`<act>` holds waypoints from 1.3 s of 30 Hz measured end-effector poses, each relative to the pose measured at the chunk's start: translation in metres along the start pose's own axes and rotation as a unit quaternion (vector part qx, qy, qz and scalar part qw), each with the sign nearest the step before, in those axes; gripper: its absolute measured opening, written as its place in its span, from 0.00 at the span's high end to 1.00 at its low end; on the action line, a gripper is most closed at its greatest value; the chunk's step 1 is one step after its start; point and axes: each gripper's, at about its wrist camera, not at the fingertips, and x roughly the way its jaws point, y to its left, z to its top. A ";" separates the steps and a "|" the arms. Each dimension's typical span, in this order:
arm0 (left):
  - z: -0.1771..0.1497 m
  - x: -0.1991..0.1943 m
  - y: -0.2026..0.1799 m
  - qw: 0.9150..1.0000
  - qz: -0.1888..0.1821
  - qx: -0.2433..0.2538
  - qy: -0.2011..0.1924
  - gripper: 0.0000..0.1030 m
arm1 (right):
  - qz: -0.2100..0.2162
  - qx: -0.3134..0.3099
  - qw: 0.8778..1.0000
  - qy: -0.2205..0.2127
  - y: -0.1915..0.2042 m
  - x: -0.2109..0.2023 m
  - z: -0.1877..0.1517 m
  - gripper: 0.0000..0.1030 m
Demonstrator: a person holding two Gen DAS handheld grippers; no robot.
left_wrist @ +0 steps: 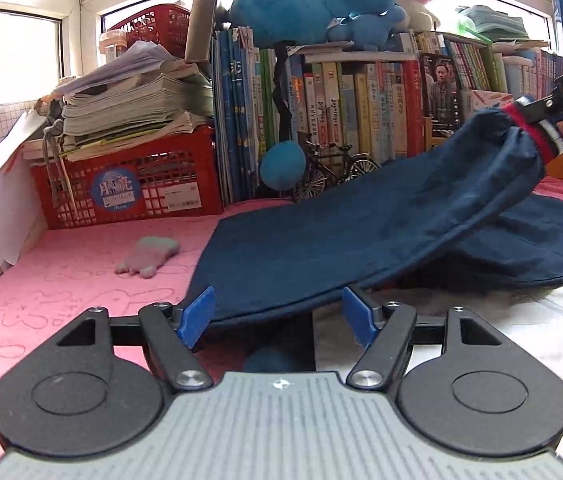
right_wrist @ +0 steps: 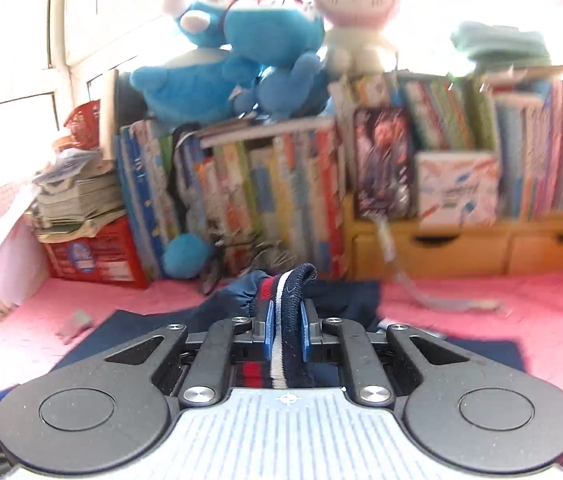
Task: Fold clothes
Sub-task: 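Grasp the cuff with the right gripper while the left gripper releases it, then carry the striped cuff across the jacket with the right gripper and release it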
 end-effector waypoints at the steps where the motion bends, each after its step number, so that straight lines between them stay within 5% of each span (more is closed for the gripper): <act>1: 0.000 0.002 0.001 1.000 0.001 0.002 0.002 0.32 | -0.006 0.002 1.000 0.002 -0.005 0.001 0.000 0.85; 11: -0.005 0.017 0.011 0.998 -0.007 0.032 0.046 0.29 | -0.106 -0.009 0.994 0.008 -0.048 0.013 -0.022 0.87; 16: -0.008 0.009 0.018 0.997 -0.061 0.027 0.039 0.26 | -0.068 0.051 0.996 0.037 -0.069 0.012 -0.024 0.83; 17: -0.008 0.008 0.019 0.997 -0.064 0.026 0.039 0.26 | -0.045 0.065 0.996 0.050 -0.071 0.013 -0.027 0.78; 20: -0.008 0.007 0.022 0.997 -0.060 0.022 0.042 0.26 | -0.011 0.092 0.992 0.081 -0.072 0.017 -0.044 0.31; 27: -0.006 0.009 0.025 0.999 -0.024 0.011 0.047 0.26 | -0.033 0.163 0.980 0.112 -0.076 0.052 -0.079 0.26; 28: -0.006 0.009 0.026 0.999 -0.019 0.010 0.047 0.25 | -0.028 0.184 0.976 0.113 -0.079 0.058 -0.082 0.27; 30: -0.005 0.010 0.028 0.999 -0.011 0.010 0.048 0.23 | -0.018 0.195 0.974 0.113 -0.079 0.063 -0.085 0.53; 32: -0.005 0.012 0.029 0.999 -0.007 0.011 0.052 0.23 | -0.021 0.184 0.976 0.112 -0.074 0.064 -0.083 0.59; 35: -0.003 0.016 0.029 0.998 -0.008 0.011 0.055 0.23 | -0.029 0.162 0.982 0.093 -0.071 0.058 -0.071 0.86; 39: 0.000 0.023 0.025 0.998 -0.015 0.013 0.054 0.23 | -0.047 0.143 0.986 0.074 -0.076 0.052 -0.052 0.86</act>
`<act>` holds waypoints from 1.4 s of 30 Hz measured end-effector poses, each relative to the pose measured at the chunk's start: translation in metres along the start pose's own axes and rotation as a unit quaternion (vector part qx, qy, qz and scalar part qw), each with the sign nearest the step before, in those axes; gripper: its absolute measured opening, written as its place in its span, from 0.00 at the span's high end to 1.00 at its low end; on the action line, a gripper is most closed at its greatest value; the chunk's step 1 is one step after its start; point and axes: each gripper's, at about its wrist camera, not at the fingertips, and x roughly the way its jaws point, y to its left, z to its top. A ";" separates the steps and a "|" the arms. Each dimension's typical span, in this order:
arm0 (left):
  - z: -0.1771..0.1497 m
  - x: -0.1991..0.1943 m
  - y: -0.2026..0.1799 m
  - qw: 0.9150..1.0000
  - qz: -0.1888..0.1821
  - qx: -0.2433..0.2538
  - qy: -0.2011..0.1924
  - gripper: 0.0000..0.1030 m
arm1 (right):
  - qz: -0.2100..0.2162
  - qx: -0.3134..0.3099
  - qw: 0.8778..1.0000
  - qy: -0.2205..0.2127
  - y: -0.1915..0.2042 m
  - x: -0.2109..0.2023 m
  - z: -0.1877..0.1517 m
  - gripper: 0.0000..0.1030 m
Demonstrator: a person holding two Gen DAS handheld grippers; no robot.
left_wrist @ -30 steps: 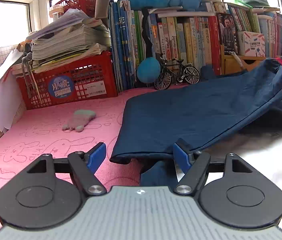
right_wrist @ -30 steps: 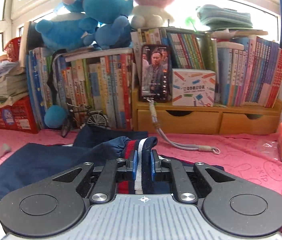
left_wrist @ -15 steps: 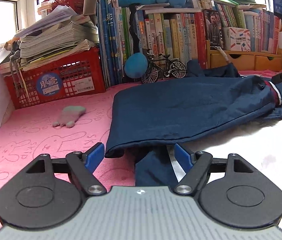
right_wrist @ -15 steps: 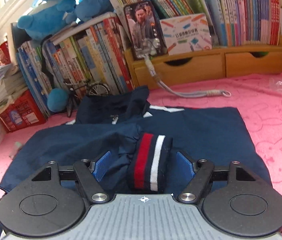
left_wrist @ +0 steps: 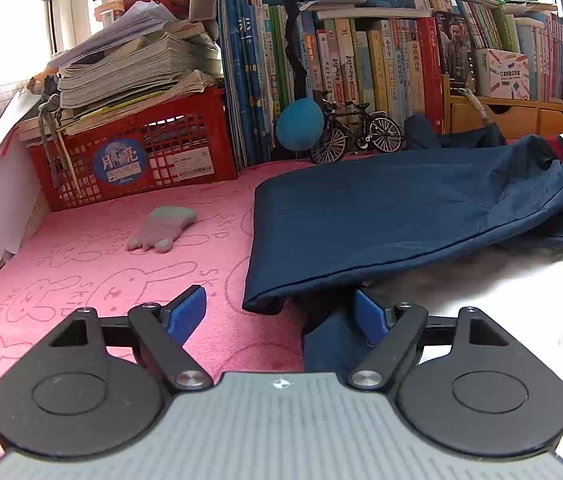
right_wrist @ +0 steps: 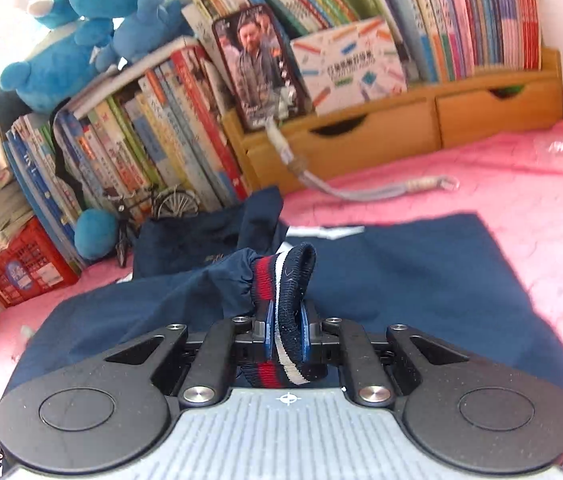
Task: Fold clothes
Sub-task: 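Carry the striped cuff across the jacket with the right gripper and release it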
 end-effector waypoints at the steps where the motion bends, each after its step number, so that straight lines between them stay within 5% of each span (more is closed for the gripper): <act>1: 0.001 0.002 0.000 1.000 0.002 -0.001 0.002 0.22 | -0.005 -0.003 1.000 -0.003 -0.001 -0.001 0.004 0.86; 10: 0.006 0.018 0.009 0.999 0.039 -0.027 0.025 0.19 | -0.047 -0.015 0.999 -0.022 -0.017 -0.007 0.012 0.86; 20: 0.004 0.026 0.015 0.997 0.037 -0.040 0.054 0.15 | -0.082 -0.009 0.996 -0.019 -0.047 -0.010 0.003 0.85; 25: 0.004 0.010 -0.019 0.995 0.066 0.068 -0.011 0.15 | -0.076 -0.010 0.997 -0.006 -0.051 -0.006 -0.007 0.84; 29: 0.005 0.023 -0.034 0.990 0.080 0.119 -0.005 0.16 | -0.074 -0.008 0.997 -0.003 -0.050 -0.004 -0.013 0.82; 31: 0.006 0.034 -0.027 0.990 0.098 0.105 0.013 0.16 | -0.075 -0.009 0.997 -0.004 -0.050 -0.005 -0.014 0.82; 36: 0.008 0.040 0.018 0.998 0.037 -0.022 0.055 0.09 | -0.088 -0.039 0.995 -0.004 -0.049 -0.005 -0.018 0.81; 42: 0.007 0.041 0.020 0.997 0.041 -0.029 0.065 0.05 | -0.088 -0.034 0.996 -0.010 -0.049 -0.010 -0.021 0.81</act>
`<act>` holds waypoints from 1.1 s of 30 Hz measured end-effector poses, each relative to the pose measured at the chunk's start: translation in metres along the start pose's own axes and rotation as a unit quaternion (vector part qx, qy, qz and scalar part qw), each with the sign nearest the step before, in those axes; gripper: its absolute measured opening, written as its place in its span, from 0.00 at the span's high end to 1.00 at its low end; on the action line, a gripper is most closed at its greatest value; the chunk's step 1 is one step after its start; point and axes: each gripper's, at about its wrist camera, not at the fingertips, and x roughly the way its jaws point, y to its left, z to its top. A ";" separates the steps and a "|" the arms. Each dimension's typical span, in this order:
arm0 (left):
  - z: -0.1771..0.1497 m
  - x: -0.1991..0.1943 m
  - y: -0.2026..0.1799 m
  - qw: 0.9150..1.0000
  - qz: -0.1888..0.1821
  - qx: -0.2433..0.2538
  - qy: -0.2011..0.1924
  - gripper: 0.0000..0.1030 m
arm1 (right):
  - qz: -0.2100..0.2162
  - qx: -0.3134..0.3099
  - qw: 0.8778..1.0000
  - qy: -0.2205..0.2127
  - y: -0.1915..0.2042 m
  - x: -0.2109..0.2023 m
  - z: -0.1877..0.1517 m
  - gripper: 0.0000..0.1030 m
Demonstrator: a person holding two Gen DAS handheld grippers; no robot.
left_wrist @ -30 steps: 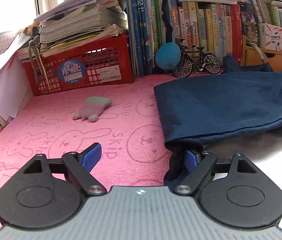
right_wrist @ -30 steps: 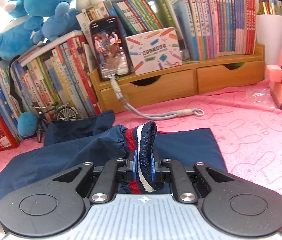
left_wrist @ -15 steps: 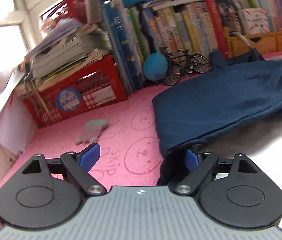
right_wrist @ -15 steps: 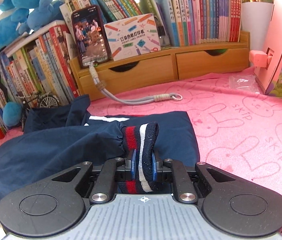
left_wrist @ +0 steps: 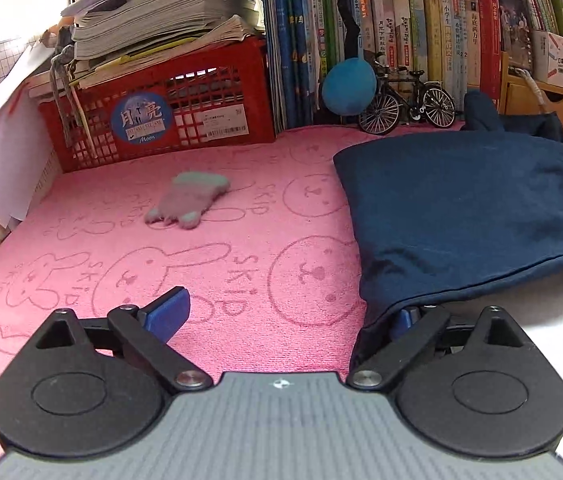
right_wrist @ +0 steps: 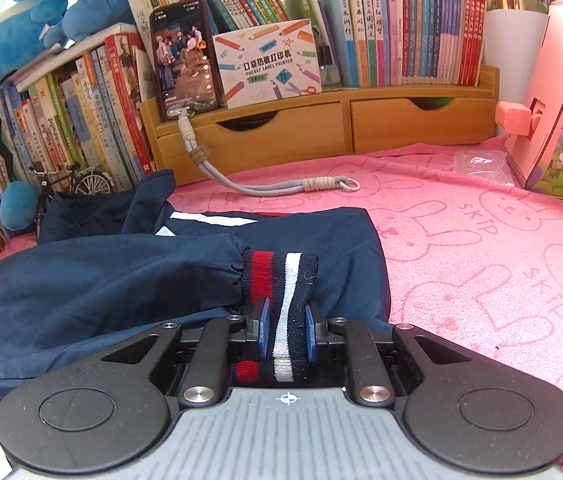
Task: Fold clothes
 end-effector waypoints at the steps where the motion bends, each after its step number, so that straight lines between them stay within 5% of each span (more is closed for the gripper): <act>1: 0.000 0.000 0.000 1.000 0.000 0.000 0.000 0.05 | -0.001 0.001 1.000 -0.007 0.000 -0.004 0.000 0.81; 5: 0.000 0.002 0.003 1.000 -0.006 -0.009 0.005 0.04 | -0.012 -0.008 0.999 -0.039 -0.004 -0.023 0.004 0.83; 11: 0.000 0.002 0.003 1.000 -0.004 -0.011 0.006 0.03 | -0.002 0.006 1.000 -0.028 -0.015 -0.030 0.005 0.82; 14: 0.000 0.002 0.003 1.000 -0.003 -0.009 0.006 0.02 | 0.050 0.007 0.999 -0.009 -0.005 -0.035 0.001 0.80; 17: 0.000 0.003 0.004 1.000 -0.007 -0.012 0.008 0.02 | 0.102 -0.018 0.995 0.006 0.023 -0.038 -0.001 0.63; 21: 0.000 0.008 0.014 0.998 -0.033 -0.038 0.023 0.00 | 0.145 -0.060 0.987 0.016 0.072 -0.036 -0.004 0.57; 25: -0.002 0.008 0.020 0.997 -0.057 -0.039 0.029 0.00 | 0.142 -0.089 0.985 0.041 0.111 -0.023 -0.008 0.56; 28: -0.002 -0.005 0.017 0.998 -0.058 0.023 0.024 0.00 | 0.117 -0.102 0.985 0.077 0.122 -0.012 -0.017 0.56; 33: -0.001 -0.026 0.028 0.998 -0.051 0.046 0.016 0.00 | 0.106 -0.140 0.983 0.058 0.126 -0.018 -0.032 0.53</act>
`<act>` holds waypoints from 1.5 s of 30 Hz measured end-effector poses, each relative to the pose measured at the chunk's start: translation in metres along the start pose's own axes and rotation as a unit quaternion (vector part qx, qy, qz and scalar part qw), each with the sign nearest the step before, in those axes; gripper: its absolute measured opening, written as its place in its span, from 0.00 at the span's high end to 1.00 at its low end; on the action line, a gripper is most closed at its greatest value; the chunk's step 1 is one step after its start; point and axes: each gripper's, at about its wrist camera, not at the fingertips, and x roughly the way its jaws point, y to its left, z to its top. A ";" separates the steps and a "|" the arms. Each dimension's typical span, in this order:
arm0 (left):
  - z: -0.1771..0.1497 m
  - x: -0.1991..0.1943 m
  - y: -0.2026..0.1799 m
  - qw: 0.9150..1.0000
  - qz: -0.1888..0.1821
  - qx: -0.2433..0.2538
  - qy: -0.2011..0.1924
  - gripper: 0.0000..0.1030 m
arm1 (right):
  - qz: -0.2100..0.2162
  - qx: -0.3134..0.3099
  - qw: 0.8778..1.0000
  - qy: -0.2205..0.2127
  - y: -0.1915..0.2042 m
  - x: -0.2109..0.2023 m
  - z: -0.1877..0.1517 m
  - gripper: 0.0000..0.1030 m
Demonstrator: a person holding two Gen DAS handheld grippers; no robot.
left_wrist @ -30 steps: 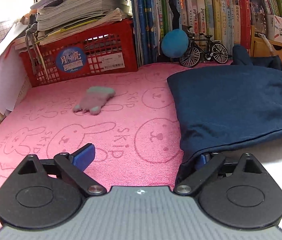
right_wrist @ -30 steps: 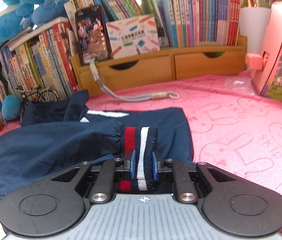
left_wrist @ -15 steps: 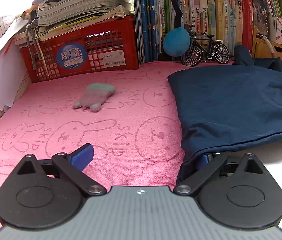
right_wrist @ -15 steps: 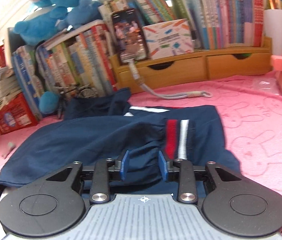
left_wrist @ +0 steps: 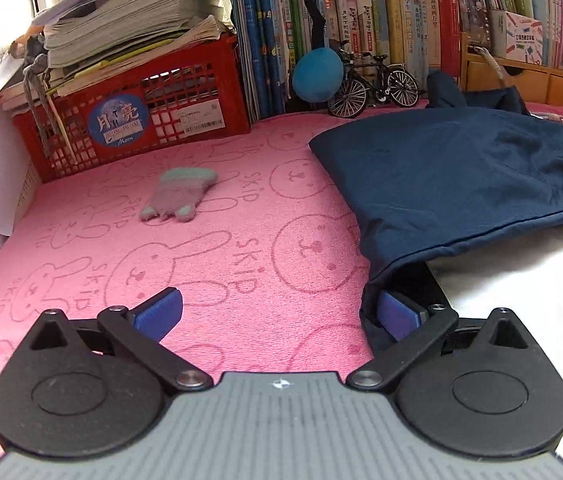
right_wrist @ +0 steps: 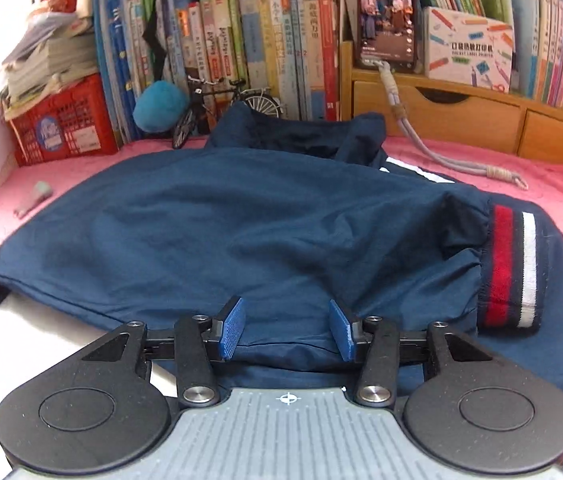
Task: Fold clothes
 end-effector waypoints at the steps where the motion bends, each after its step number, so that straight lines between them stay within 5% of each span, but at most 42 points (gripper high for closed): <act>1: 0.001 -0.005 0.002 1.000 0.002 -0.006 -0.005 0.00 | 0.000 0.001 1.000 -0.002 0.000 -0.001 -0.002 0.53; 8: 0.032 -0.031 -0.023 0.991 -0.052 -0.049 -0.109 0.00 | -0.001 0.000 1.000 -0.024 0.001 -0.003 -0.012 0.51; 16: 0.019 0.034 -0.070 0.996 0.078 0.039 -0.031 0.04 | -0.024 -0.040 0.999 0.009 0.004 -0.020 -0.016 0.44; 20: 0.007 0.029 -0.050 0.998 0.060 0.002 -0.023 0.02 | -0.024 -0.054 0.998 0.030 0.001 -0.029 -0.020 0.41; 24: 0.004 0.026 -0.049 0.998 0.061 0.003 -0.023 0.01 | -0.008 -0.041 0.998 0.047 0.007 -0.033 -0.015 0.26; 29: 0.004 0.025 -0.049 0.998 0.063 0.003 -0.024 0.01 | 0.014 -0.042 0.999 0.023 0.027 -0.029 -0.005 0.26; 32: 0.004 0.025 -0.038 0.998 0.050 -0.024 -0.017 0.00 | 0.025 -0.039 0.999 0.011 0.038 -0.023 0.000 0.20; 37: -0.006 0.024 0.004 0.990 0.013 -0.137 0.001 0.00 | 0.005 -0.036 0.999 0.018 0.036 -0.009 -0.007 0.16; 45: -0.001 0.008 -0.005 0.993 0.013 -0.114 -0.021 0.01 | 0.015 -0.007 1.000 -0.024 0.009 -0.018 -0.008 0.15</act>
